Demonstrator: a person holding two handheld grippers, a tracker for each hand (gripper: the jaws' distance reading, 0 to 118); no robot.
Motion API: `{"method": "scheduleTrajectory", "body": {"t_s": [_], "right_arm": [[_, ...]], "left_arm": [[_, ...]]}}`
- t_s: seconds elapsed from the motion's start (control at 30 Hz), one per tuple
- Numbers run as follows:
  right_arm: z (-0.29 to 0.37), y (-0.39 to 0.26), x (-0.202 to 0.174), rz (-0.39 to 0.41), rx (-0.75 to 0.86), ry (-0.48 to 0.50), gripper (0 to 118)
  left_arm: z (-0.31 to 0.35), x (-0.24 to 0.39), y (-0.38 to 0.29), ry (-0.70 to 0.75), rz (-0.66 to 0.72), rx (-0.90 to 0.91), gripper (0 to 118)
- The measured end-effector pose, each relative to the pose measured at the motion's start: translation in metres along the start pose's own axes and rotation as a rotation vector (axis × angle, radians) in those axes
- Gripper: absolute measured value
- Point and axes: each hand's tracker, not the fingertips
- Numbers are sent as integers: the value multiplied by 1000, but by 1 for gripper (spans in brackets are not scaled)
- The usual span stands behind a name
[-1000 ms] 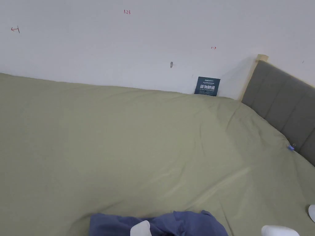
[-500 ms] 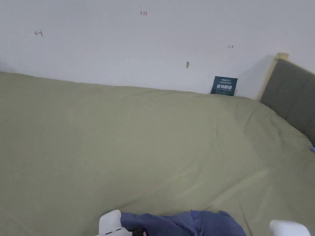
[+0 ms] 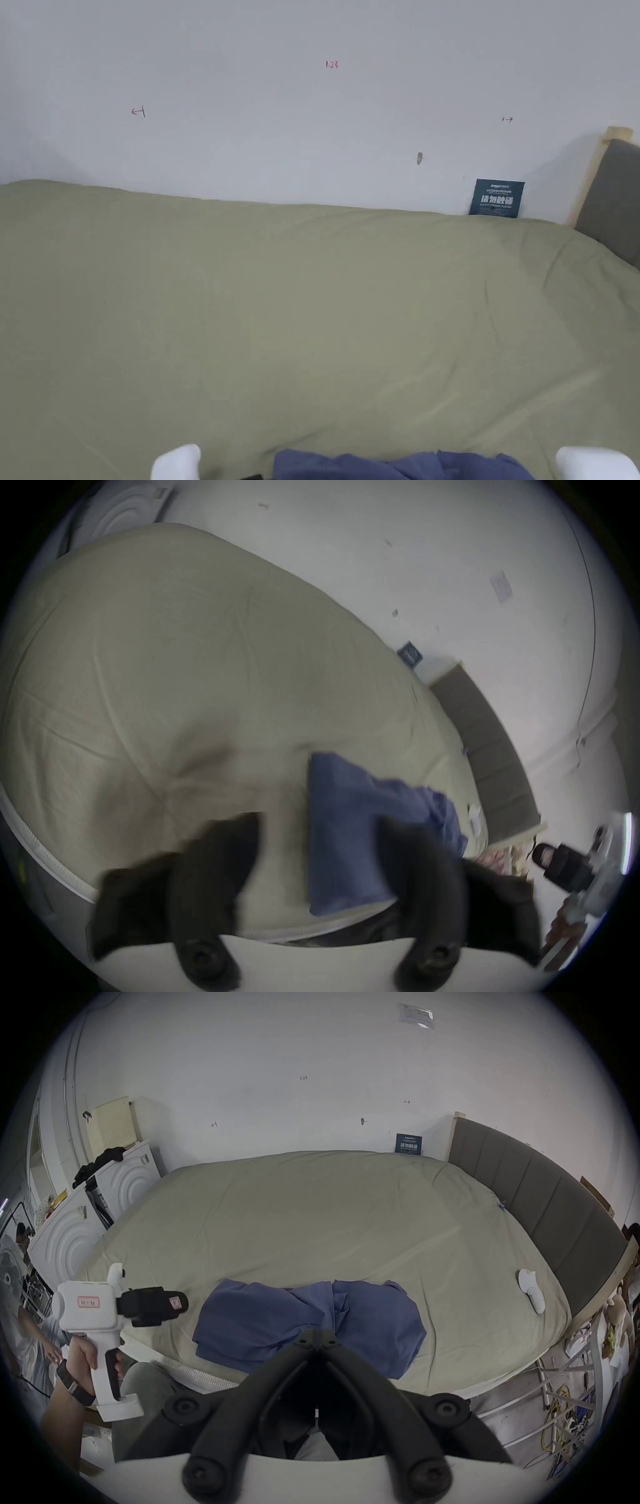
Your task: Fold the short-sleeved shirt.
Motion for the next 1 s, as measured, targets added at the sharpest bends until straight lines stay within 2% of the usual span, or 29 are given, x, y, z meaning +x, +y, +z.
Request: {"method": "scheduleTrajectory", "body": {"t_s": [0.17,0.27,0.3,0.33,0.37,0.5,0.63,0.9,1.0], "right_arm": [[3,0,-1,7,4,3,2],[5,0,-2,8,8,1,2],[6,-1,-2,9,7,3,2],[6,-2,-2,9,6,2,2],[5,-4,-2,8,4,1,2],[1,-8,0,-9,-13,2,2],[-1,-11,3,-14,-25,-10,2],[-4,-9,11,-27,-29,-35,1],[-7,-8,10,-27,-31,-34,2]], "left_arm": [[-34,7,-23,-70,70,-97,99],[-32,16,-29,-10,56,-27,97],[-28,16,-27,-18,73,-17,75],[-26,14,-26,-58,110,-2,25],[-26,14,-27,-96,153,14,7],[-25,20,-29,-79,113,19,7],[-15,4,-20,-142,233,74,7],[29,-21,6,-46,242,257,7],[58,-32,20,44,255,373,7]]}}
